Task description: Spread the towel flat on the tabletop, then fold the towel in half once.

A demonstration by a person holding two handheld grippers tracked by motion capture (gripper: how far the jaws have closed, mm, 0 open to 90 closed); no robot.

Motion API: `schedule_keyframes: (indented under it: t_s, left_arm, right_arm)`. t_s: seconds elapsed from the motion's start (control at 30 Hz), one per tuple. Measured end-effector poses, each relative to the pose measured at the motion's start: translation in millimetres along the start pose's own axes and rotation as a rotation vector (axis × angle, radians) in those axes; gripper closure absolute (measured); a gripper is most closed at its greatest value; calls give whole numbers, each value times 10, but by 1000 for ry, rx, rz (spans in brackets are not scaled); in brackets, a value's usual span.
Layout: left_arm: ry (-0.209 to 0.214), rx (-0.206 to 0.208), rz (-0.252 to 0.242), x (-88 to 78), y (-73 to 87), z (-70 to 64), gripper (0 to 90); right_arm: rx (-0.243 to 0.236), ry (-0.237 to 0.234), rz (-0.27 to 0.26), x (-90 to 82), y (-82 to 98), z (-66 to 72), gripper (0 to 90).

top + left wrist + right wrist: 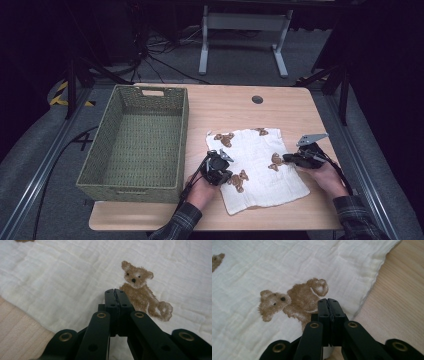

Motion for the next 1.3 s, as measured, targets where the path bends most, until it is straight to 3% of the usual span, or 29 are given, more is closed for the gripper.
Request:
schedule_keyframes:
  t_s: [0.47, 0.6, 0.87, 1.03, 1.17, 1.3]
  left_arm:
    - [2, 5, 6, -6, 6, 2, 897]
    - [24, 18, 27, -4, 25, -49, 897]
    - [61, 41, 37, 21, 77, -216, 897]
    - [64, 46, 49, 4, 87, -226, 890]
    - [53, 45, 40, -41, 64, -191, 821]
    - [34, 37, 30, -86, 23, -134, 675]
  right_arm:
    - [-21, -29, 18, -325, 339, 287, 895]
    - [-23, -39, 18, -382, 397, 335, 895]
    - [-24, -45, 23, -441, 462, 368, 892]
    - [-15, -44, 8, -456, 435, 343, 853]
    - [-1, -42, -19, -480, 387, 311, 804]
    - [17, -40, -38, -490, 337, 267, 737]
Point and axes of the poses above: each handheld gripper's, and its own axes: x roughly forward along the jaws, y roughly out of its underside, z roughly to its left, the point moved 9 cm from there along x, roughly forward along the jaws, and after that the axes turned 10 degrees about y, right-handed, at the moved point
